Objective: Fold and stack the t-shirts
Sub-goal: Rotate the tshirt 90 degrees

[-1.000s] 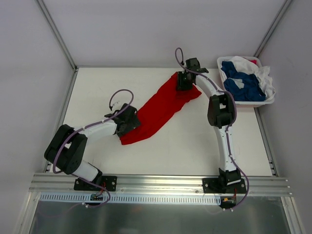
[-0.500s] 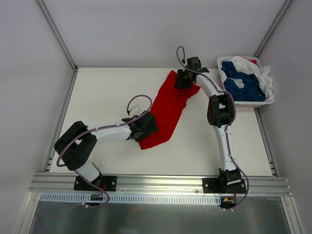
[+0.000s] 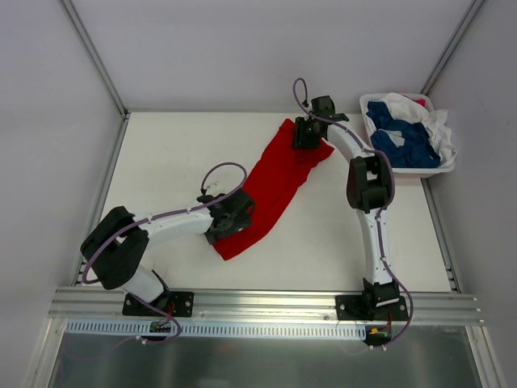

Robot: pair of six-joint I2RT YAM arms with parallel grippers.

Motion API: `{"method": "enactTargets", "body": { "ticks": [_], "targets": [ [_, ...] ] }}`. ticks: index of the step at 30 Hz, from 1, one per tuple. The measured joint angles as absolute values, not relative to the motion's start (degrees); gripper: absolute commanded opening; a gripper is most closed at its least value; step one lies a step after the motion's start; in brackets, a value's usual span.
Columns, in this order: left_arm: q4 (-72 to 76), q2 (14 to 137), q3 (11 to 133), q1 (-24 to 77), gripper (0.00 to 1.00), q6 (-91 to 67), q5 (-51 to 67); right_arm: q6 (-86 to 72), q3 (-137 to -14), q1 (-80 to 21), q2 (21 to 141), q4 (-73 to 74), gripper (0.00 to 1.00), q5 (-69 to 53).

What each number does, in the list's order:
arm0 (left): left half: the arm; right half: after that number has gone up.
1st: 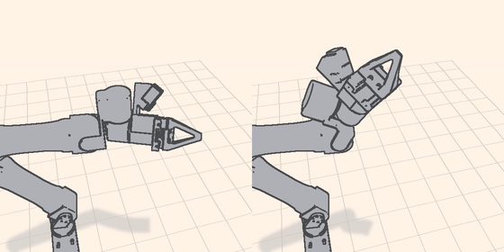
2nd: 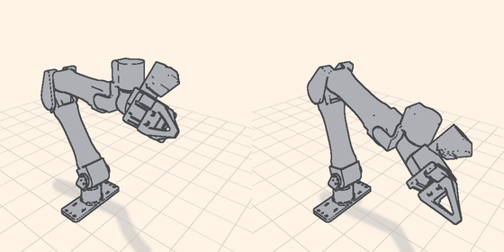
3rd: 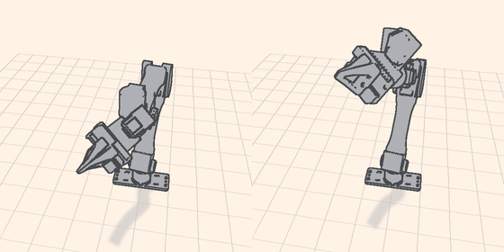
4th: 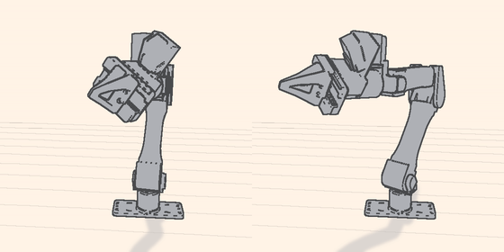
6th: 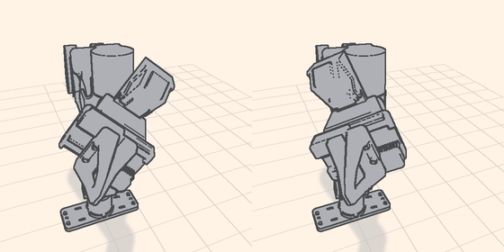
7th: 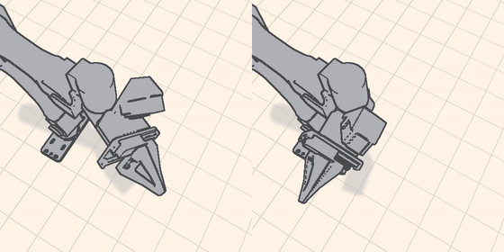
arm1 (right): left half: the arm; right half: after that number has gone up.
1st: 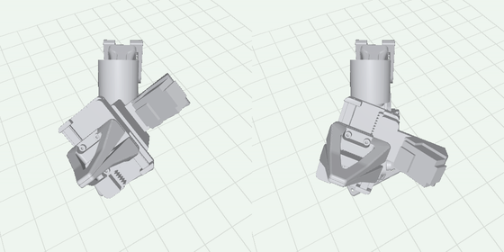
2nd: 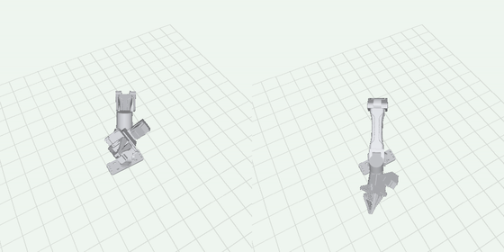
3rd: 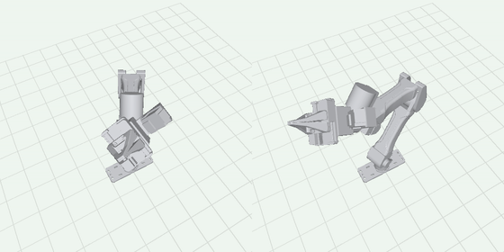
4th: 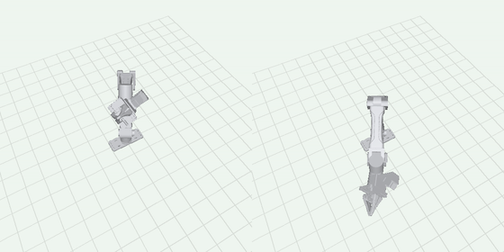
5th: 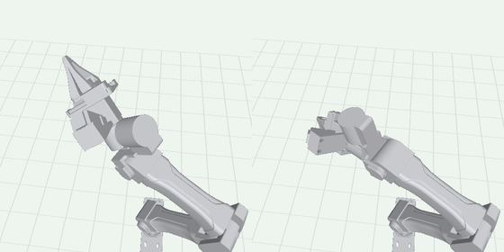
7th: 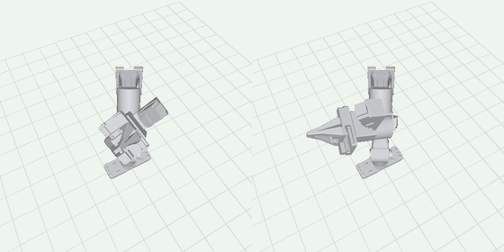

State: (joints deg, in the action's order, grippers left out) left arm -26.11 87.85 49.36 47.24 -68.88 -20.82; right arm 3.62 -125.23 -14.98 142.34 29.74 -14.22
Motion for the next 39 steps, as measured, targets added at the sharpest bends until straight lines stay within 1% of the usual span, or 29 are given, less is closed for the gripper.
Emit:
{"method": "enactTargets", "body": {
  "ticks": [5,7,12,15,16,17,22,28,29,32,33,39],
  "targets": [
    [-34.3,81.2,49.8,44.8,0.97,-64.9,-25.4,4.0,-120.2,-15.0,136.8,30.8,0.46,-13.8],
    [-36.0,78.4,50.3,43.1,0.99,-63.0,-27.3,4.3,-118.8,-15.0,133.8,31.3,0.46,-13.3],
    [-37.6,75.2,51.0,40.0,0.99,-58.0,-30.3,5.0,-116.2,-15.5,126.0,31.9,0.46,-12.1],
    [-38.3,75.5,50.9,37.4,0.95,-55.7,-30.3,5.2,-113.7,-16.2,121.5,32.0,0.46,-11.3],
    [-38.3,75.8,50.9,36.3,0.9,-55.1,-30.3,5.3,-112.5,-16.6,120.0,32.0,0.46,-11.1],
    [-38.3,76.3,50.7,35.4,0.87,-54.6,-30.3,5.5,-111.1,-17.0,118.5,32.0,0.46,-10.7],
    [-37.7,80.9,49.0,32.0,0.87,-51.9,-30.0,6.2,-103.4,-19.8,111.8,32.4,0.47,-9.4],
    [-35.8,85.1,46.7,30.7,0.84,-50.0,-28.1,6.5,-95.6,-21.3,104.6,32.5,0.47,-8.8],
    [-35.4,85.6,46.6,30.6,0.81,-49.9,-27.6,6.5,-94.8,-21.3,103.7,32.5,0.47,-8.4],
    [-34.2,86.1,46.5,30.7,0.79,-49.6,-27.1,6.5,-93.6,-21.3,101.7,32.6,0.47,-7.9],
    [-33.7,86.1,46.5,30.7,0.75,-49.5,-26.9,6.5,-93.4,-21.3,101.2,32.5,0.47,-7.9],
    [-31.1,85.3,44.8,31.4,0.73,-50.2,-26.0,6.5,-92.2,-21.3,100.4,32.2,0.47,-7.7]
  ]
}}
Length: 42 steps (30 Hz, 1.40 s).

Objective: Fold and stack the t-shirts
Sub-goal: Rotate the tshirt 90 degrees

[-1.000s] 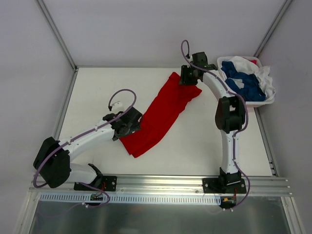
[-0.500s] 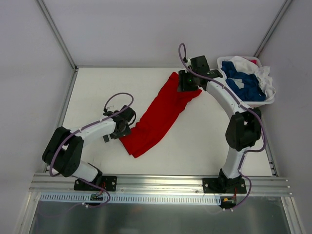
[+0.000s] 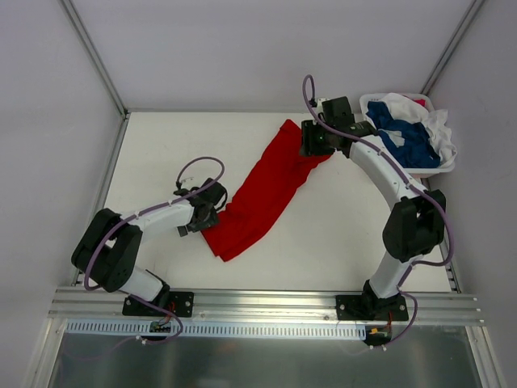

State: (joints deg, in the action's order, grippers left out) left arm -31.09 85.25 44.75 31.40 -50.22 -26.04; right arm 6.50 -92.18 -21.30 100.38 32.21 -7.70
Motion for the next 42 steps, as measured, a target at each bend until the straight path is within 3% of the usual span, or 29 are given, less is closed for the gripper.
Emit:
{"method": "enactTargets", "body": {
  "ticks": [11,28,34,42],
  "targets": [
    [-26.7,87.1,44.3,49.3,0.71,-59.2,-24.5,6.5,-92.2,-21.3,101.7,32.4,0.47,-7.7],
    [-35.4,92.1,51.1,73.4,0.69,-73.1,-21.3,6.4,-100.0,-20.9,109.4,33.3,0.47,-8.0],
    [-38.3,96.3,56.6,76.1,0.75,-74.2,-18.0,6.2,-101.9,-19.8,111.9,33.4,0.48,-8.2],
    [-47.3,91.5,56.4,73.2,0.83,-74.1,-18.3,6.0,-104.4,-16.9,113.6,34.2,0.48,-8.2]
  ]
}}
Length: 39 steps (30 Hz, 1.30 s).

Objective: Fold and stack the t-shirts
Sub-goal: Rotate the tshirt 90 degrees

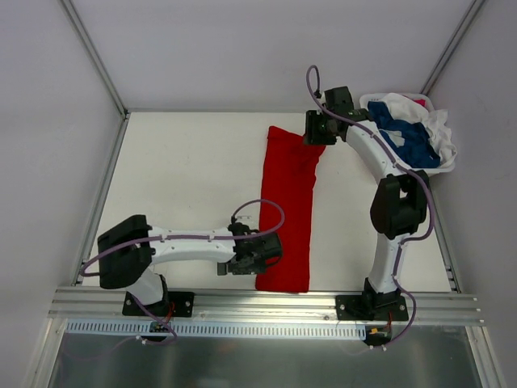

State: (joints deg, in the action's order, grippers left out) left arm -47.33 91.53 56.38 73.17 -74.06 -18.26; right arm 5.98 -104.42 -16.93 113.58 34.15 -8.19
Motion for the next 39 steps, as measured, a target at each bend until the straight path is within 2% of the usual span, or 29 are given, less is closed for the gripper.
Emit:
{"method": "enactTargets", "body": {
  "ticks": [7,13,19,24,30,39],
  "targets": [
    [-52.0,81.1,56.4,62.0,0.87,-69.8,-23.8,5.5,-102.6,-16.7,115.0,33.6,0.47,-7.9],
    [-52.8,82.2,56.6,57.6,0.89,-66.3,-27.3,3.4,-88.5,-16.3,110.8,30.2,0.47,-6.5],
    [-46.4,82.5,54.4,53.9,0.89,-61.6,-26.6,0.0,-70.6,-15.8,96.1,25.9,0.48,-5.8],
    [-39.0,80.3,49.0,49.5,0.89,-57.2,-23.0,-3.2,-60.9,-15.5,81.7,21.9,0.48,-6.4],
    [-29.9,80.2,44.4,49.0,0.9,-54.2,-16.4,-7.7,-48.5,-15.6,67.3,20.2,0.49,-7.7],
    [-21.3,80.7,41.2,49.0,0.89,-53.3,-8.8,-13.0,-39.3,-22.6,61.3,20.8,0.49,-6.9]
  ]
}}
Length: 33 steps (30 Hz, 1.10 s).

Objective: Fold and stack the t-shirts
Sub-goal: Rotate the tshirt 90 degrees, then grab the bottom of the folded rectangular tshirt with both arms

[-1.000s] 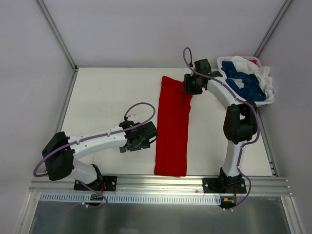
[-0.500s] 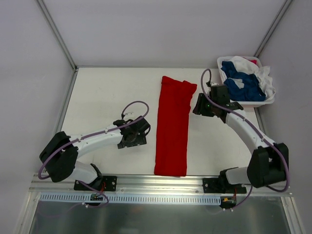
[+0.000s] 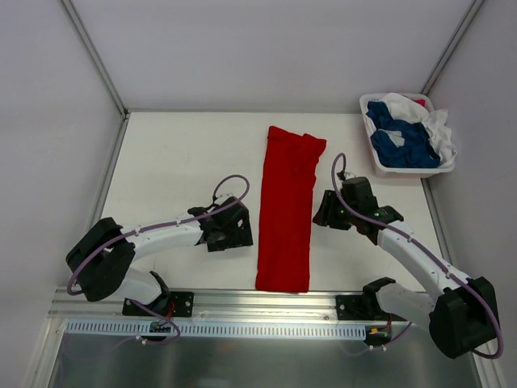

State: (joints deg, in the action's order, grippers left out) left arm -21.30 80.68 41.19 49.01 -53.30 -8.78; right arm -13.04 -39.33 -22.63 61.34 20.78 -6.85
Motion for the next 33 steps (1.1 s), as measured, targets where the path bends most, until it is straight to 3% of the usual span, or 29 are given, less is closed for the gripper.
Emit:
{"method": "enactTargets", "body": {
  "ticks": [27,33],
  "targets": [
    [-2.1,80.4,34.9,56.3,0.88,-62.7,1.1,-30.6,-27.4,-48.2,45.4,29.7,0.5,8.4],
    [0.3,78.9,32.5,56.3,0.88,-65.1,2.7,-34.5,-26.7,-54.7,44.7,32.0,0.59,12.0]
  ]
}}
